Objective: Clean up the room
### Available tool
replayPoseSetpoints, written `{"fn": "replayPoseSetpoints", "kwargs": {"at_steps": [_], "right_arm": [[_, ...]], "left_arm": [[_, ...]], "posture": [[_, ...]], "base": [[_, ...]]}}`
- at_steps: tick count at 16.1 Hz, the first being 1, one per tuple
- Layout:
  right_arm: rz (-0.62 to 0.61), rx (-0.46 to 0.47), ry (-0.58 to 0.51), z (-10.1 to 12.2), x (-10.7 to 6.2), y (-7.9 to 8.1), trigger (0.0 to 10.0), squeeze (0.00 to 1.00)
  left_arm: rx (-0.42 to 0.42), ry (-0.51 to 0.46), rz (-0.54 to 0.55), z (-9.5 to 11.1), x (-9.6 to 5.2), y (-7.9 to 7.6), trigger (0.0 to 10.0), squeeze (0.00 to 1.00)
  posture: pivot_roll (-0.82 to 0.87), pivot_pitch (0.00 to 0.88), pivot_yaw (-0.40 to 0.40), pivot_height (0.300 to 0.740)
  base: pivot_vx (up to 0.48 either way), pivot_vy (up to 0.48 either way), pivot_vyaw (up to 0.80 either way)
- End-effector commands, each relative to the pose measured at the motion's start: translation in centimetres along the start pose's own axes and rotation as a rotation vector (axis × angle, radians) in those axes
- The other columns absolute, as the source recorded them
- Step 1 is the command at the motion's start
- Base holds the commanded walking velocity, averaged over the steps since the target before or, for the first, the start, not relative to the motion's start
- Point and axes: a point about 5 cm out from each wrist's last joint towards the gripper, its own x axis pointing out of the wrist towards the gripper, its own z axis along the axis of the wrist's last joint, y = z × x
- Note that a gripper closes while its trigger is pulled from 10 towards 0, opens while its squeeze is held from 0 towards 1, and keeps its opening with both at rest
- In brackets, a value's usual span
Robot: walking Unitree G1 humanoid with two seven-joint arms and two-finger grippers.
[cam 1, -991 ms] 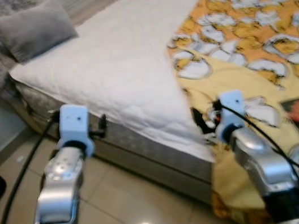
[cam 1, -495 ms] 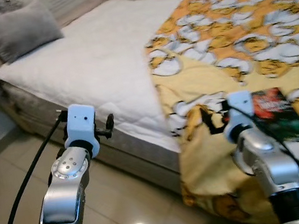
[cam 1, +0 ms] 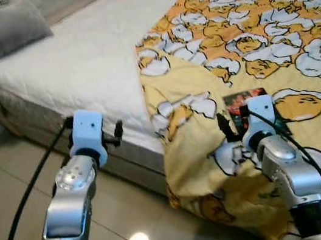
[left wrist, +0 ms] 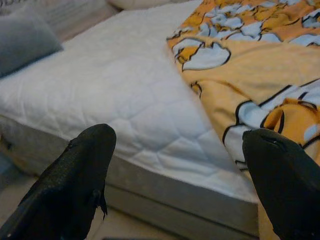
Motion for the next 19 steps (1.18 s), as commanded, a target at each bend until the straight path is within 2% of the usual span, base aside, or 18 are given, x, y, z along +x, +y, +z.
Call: {"fn": "replayPoseSetpoints", "kwargs": {"at_steps": [1, 9, 12, 19], "right_arm": [[0.019, -0.002, -0.02, 0.58, 0.22, 0.54, 10.0, 0.0], [0.019, 0.0, -0.019, 0.56, 0.29, 0.59, 10.0, 0.0], [0.02, 0.0, -0.017, 0.52, 0.3, 0.59, 10.0, 0.0], [0.024, -0.001, -0.017, 0.59, 0.43, 0.65, 10.0, 0.0]], "left_arm": [[0.01, -0.001, 0.014, 0.15, 0.03, 0.41, 10.0, 0.96], [0.008, -0.002, 0.018, 0.22, 0.05, 0.44, 10.0, 0.95], [-0.01, 0.006, 0.047, 0.21, 0.2, 0.61, 10.0, 0.89], [0.019, -0.036, 0.038, 0.67, 0.29, 0.69, 10.0, 0.91]], "posture": [[0.01, 0.0, 0.03, 0.74], [0.01, 0.0, 0.032, 0.74], [0.01, 0.0, 0.032, 0.74], [0.01, 0.0, 0.032, 0.74]], "base": [[0.0, -0.292, 0.0], [0.0, -0.289, 0.0], [0.0, 0.0, 0.0], [0.0, 0.0, 0.0]]}}
